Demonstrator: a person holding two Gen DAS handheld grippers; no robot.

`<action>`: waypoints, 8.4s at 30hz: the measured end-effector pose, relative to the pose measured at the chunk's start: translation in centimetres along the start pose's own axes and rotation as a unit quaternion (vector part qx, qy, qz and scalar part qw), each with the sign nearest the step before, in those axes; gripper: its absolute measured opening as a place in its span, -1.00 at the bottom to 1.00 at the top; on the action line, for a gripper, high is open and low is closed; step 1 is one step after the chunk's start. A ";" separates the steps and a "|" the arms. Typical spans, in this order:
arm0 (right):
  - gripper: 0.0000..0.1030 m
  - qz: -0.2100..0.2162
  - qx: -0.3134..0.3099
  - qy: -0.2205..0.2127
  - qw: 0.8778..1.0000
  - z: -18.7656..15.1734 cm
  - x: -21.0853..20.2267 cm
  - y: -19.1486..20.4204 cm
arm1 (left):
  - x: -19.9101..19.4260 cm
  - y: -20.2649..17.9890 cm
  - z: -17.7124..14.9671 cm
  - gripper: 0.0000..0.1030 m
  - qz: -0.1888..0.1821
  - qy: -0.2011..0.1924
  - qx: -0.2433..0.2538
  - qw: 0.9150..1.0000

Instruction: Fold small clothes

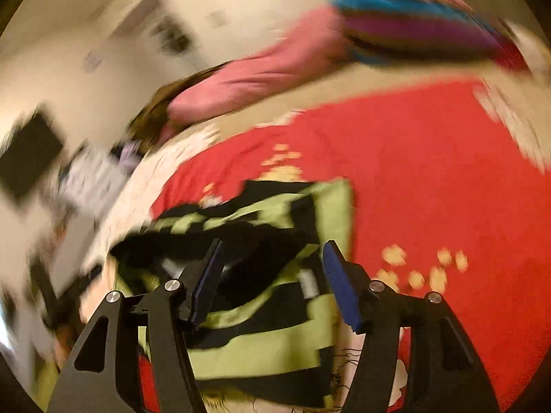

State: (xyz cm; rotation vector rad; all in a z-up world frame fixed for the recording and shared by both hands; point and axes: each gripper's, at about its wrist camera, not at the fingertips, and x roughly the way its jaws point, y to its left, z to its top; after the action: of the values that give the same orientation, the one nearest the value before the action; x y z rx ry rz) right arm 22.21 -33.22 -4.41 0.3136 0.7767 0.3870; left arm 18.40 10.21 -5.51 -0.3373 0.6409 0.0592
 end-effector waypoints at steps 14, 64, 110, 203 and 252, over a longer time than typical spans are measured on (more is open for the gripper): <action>0.07 0.082 -0.278 0.180 0.940 -1.9 10.8 13.1 | 1.7 -5.0 -2.1 0.15 -0.021 0.017 0.132 0.991; -0.76 -0.093 -0.006 0.046 0.995 3.8 8.5 -4.1 | 3.5 -2.7 -1.9 0.46 -0.004 0.023 0.086 0.996; -0.82 -0.139 -0.034 0.043 0.989 4.3 10.9 -4.0 | 9.8 -2.5 3.1 -0.75 -0.061 0.021 0.042 0.997; 0.02 -0.120 0.056 0.054 0.990 -4.1 0.9 -3.9 | 0.6 2.3 -3.9 -0.68 0.054 0.091 0.073 0.992; 0.91 -0.041 -0.122 -0.004 0.992 -2.5 -1.9 12.4 | -7.6 2.2 -0.3 0.81 0.078 0.047 0.042 0.995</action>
State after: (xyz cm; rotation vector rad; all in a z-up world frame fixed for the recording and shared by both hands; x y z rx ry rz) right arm 16.37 -22.76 0.16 0.0539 0.7229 0.3974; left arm 11.80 12.55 -1.91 -0.2090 0.7595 0.1651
